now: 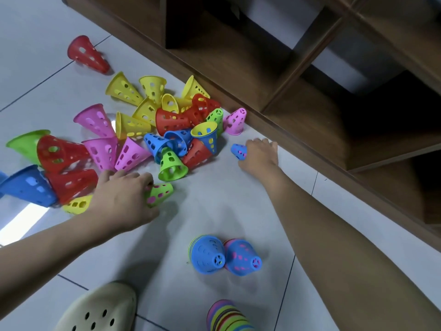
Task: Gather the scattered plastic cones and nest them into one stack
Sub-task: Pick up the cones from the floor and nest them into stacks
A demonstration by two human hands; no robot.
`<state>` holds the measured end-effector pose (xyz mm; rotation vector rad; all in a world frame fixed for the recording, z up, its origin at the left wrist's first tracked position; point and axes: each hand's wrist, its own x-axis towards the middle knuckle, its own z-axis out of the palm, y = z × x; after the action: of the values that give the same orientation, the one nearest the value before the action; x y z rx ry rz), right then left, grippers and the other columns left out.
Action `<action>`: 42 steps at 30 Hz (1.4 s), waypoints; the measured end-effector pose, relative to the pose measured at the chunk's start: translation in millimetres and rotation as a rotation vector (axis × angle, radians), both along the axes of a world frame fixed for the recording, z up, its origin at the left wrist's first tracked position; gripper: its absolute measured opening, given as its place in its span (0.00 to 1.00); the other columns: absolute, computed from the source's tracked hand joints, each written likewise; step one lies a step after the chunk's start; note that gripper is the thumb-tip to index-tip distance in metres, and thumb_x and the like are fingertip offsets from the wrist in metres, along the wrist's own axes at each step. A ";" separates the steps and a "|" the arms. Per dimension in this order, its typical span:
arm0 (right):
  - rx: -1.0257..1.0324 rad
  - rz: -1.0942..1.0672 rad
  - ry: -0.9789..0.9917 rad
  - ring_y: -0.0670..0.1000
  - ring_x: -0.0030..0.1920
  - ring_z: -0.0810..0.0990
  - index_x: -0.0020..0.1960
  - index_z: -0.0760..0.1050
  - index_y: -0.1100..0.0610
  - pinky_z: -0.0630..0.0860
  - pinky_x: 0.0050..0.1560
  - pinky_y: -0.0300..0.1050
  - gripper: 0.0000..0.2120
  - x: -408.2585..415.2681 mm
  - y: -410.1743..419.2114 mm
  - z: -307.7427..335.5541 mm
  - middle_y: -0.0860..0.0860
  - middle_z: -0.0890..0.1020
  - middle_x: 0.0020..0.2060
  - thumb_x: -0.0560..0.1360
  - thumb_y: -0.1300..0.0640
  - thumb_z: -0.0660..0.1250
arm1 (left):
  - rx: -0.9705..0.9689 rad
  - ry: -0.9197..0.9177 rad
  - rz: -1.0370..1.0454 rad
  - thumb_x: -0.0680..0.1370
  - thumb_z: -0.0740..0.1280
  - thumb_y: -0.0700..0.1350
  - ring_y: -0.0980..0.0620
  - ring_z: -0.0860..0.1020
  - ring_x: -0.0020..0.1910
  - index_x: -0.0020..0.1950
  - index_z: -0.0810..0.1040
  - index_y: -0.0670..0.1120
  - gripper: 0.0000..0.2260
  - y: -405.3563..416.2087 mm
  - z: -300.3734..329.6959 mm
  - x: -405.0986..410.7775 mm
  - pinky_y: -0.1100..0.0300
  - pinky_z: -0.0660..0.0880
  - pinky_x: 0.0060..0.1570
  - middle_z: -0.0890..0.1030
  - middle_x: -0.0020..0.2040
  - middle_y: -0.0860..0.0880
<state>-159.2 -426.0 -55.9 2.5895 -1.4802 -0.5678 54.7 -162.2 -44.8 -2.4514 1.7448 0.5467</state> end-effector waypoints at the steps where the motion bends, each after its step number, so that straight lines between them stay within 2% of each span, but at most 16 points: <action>1: 0.040 -0.051 0.009 0.57 0.59 0.75 0.61 0.73 0.54 0.66 0.60 0.52 0.23 -4.9 3.6 -1.0 0.54 0.79 0.56 0.72 0.42 0.68 | -0.018 0.022 0.000 0.64 0.60 0.66 0.49 0.75 0.51 0.52 0.74 0.57 0.22 -0.4 1.5 -3.1 0.49 0.64 0.58 0.79 0.46 0.56; 3: 0.117 -0.183 -0.096 0.55 0.52 0.78 0.57 0.73 0.53 0.67 0.56 0.50 0.21 -13.9 14.5 0.3 0.51 0.80 0.49 0.72 0.41 0.69 | -0.054 0.072 0.007 0.64 0.59 0.67 0.49 0.75 0.52 0.54 0.74 0.56 0.24 -1.1 4.1 -8.3 0.48 0.64 0.60 0.79 0.47 0.56; 5: 0.266 -0.375 -0.382 0.49 0.43 0.79 0.54 0.74 0.53 0.71 0.50 0.42 0.19 -22.0 28.9 7.5 0.48 0.78 0.42 0.73 0.41 0.71 | -0.078 0.128 0.021 0.64 0.60 0.66 0.48 0.75 0.54 0.56 0.74 0.55 0.25 -2.6 6.6 -12.4 0.48 0.63 0.62 0.80 0.48 0.56; 7: 0.453 -0.542 -0.713 0.41 0.34 0.80 0.53 0.75 0.56 0.73 0.35 0.31 0.16 -29.4 45.1 18.5 0.47 0.77 0.41 0.74 0.47 0.74 | -0.090 0.171 0.033 0.64 0.60 0.65 0.48 0.75 0.55 0.57 0.74 0.55 0.25 -4.7 8.1 -15.5 0.48 0.62 0.62 0.80 0.49 0.55; 9: 0.551 -0.577 -0.891 0.37 0.32 0.80 0.53 0.76 0.58 0.71 0.29 0.28 0.14 -37.5 60.2 27.0 0.49 0.78 0.43 0.74 0.52 0.75 | -0.109 0.202 0.042 0.64 0.61 0.64 0.48 0.75 0.54 0.57 0.74 0.55 0.25 -5.9 7.7 -18.6 0.48 0.62 0.62 0.80 0.49 0.55; 12: 0.566 -0.574 -0.993 0.47 0.47 0.84 0.55 0.77 0.55 0.80 0.44 0.40 0.16 -49.8 78.5 37.9 0.51 0.83 0.49 0.73 0.49 0.76 | -0.160 0.248 0.052 0.64 0.63 0.61 0.48 0.74 0.51 0.54 0.73 0.54 0.22 -4.5 6.2 -25.5 0.49 0.62 0.59 0.79 0.46 0.55; 14: 0.580 -0.615 -1.095 0.51 0.50 0.85 0.55 0.78 0.55 0.82 0.53 0.48 0.14 -60.5 90.1 49.3 0.52 0.84 0.50 0.74 0.50 0.75 | -0.174 0.271 0.039 0.64 0.64 0.60 0.48 0.74 0.49 0.53 0.73 0.54 0.20 -1.9 5.3 -30.6 0.50 0.61 0.59 0.78 0.45 0.55; 15: 0.588 -0.627 -1.145 0.51 0.50 0.85 0.55 0.78 0.55 0.82 0.55 0.49 0.13 -66.1 97.9 58.4 0.53 0.85 0.49 0.74 0.52 0.75 | -0.177 0.282 0.032 0.64 0.64 0.59 0.48 0.74 0.49 0.53 0.73 0.54 0.20 -0.1 4.8 -32.8 0.49 0.61 0.60 0.78 0.45 0.55; 18: 0.602 -0.652 -1.189 0.52 0.49 0.84 0.54 0.77 0.58 0.80 0.50 0.42 0.10 -86.3 124.1 84.7 0.57 0.84 0.49 0.77 0.54 0.72 | -0.193 0.294 0.005 0.65 0.64 0.60 0.48 0.75 0.49 0.53 0.73 0.54 0.20 4.0 2.1 -36.7 0.49 0.63 0.61 0.78 0.44 0.55; 20: 0.637 -0.660 -1.217 0.50 0.49 0.83 0.55 0.77 0.59 0.79 0.50 0.42 0.14 -101.9 144.8 97.9 0.57 0.83 0.50 0.75 0.52 0.74 | -0.182 0.308 -0.004 0.65 0.64 0.61 0.48 0.76 0.50 0.54 0.73 0.54 0.21 4.9 1.5 -39.1 0.48 0.63 0.62 0.78 0.45 0.55; 22: 0.646 -0.625 -1.189 0.49 0.51 0.83 0.55 0.78 0.53 0.80 0.52 0.44 0.15 -117.3 166.5 105.7 0.50 0.84 0.49 0.72 0.50 0.75 | -0.182 0.340 0.003 0.65 0.64 0.61 0.47 0.76 0.50 0.55 0.74 0.53 0.22 5.0 3.0 -43.1 0.48 0.63 0.63 0.77 0.45 0.55; 25: 0.629 -0.574 -1.083 0.44 0.52 0.82 0.58 0.77 0.45 0.78 0.52 0.40 0.17 -137.4 199.5 107.0 0.41 0.83 0.50 0.73 0.55 0.76 | -0.202 0.369 0.001 0.65 0.64 0.60 0.46 0.76 0.50 0.55 0.74 0.52 0.22 5.6 7.1 -51.8 0.48 0.63 0.62 0.76 0.44 0.54; 28: 0.593 -0.510 -1.010 0.46 0.58 0.80 0.60 0.75 0.42 0.77 0.58 0.44 0.21 -151.6 224.2 98.1 0.41 0.81 0.56 0.69 0.48 0.75 | -0.226 0.408 -0.010 0.64 0.62 0.61 0.45 0.76 0.49 0.55 0.74 0.52 0.23 8.2 8.8 -61.8 0.48 0.64 0.60 0.74 0.43 0.56; 35: 0.546 -0.384 -0.957 0.48 0.64 0.77 0.62 0.76 0.44 0.74 0.58 0.43 0.20 -161.1 241.6 73.6 0.41 0.80 0.58 0.73 0.58 0.74 | -0.242 0.516 -0.098 0.67 0.62 0.65 0.48 0.77 0.50 0.57 0.72 0.54 0.24 18.7 8.0 -78.0 0.51 0.65 0.60 0.77 0.46 0.55; 38: 0.561 -0.372 -0.964 0.47 0.62 0.78 0.59 0.77 0.45 0.74 0.58 0.40 0.18 -159.4 239.8 72.2 0.41 0.80 0.56 0.73 0.61 0.74 | -0.337 0.645 -0.136 0.71 0.65 0.66 0.53 0.75 0.47 0.61 0.73 0.53 0.24 25.1 17.8 -84.1 0.56 0.69 0.54 0.77 0.48 0.56; 42: 0.558 -0.397 -0.975 0.45 0.60 0.79 0.58 0.78 0.46 0.73 0.56 0.36 0.16 -157.8 232.7 72.1 0.40 0.81 0.53 0.74 0.60 0.73 | -0.430 0.809 -0.157 0.75 0.66 0.65 0.61 0.74 0.52 0.66 0.73 0.55 0.23 33.4 29.6 -93.9 0.71 0.68 0.50 0.75 0.54 0.64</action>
<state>-316.9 -193.2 16.2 3.2153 -2.4223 0.4450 -39.2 -128.7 -15.2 -2.4893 2.5379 1.4272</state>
